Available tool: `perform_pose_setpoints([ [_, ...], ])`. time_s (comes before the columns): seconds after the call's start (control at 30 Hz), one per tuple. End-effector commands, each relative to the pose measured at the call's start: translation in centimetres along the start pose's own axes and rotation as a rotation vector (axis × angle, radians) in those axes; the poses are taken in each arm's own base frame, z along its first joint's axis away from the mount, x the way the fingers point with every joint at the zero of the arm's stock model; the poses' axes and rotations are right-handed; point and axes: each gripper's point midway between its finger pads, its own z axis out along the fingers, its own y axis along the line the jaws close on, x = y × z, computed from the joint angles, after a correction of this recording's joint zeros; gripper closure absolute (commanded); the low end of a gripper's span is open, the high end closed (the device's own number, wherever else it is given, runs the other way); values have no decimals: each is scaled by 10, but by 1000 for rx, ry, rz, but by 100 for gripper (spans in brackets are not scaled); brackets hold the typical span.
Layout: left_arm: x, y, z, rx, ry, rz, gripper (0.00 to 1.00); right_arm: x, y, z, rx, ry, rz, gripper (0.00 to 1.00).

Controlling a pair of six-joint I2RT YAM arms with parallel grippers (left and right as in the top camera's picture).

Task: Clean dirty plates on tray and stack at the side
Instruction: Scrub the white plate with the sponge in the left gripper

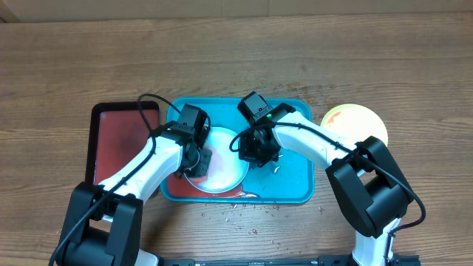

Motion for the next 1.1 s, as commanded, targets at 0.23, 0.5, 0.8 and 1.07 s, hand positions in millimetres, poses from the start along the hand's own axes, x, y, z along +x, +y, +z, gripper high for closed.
perform_pose_setpoints([
  [0.23, -66, -28, 3, 134, -282, 27, 96, 15, -10, 15, 54, 35, 7, 96],
  [0.5, -69, 70, -13, -405, -372, -277, 96, 18, -4, 17, 55, 28, -17, 96],
  [0.8, 23, 26, 12, -174, 68, -159, 96, 14, 0, 17, 37, 9, -23, 96],
  [1.07, 2, -82, -4, 479, -37, 172, 96, 14, 0, 17, 38, 11, -23, 96],
])
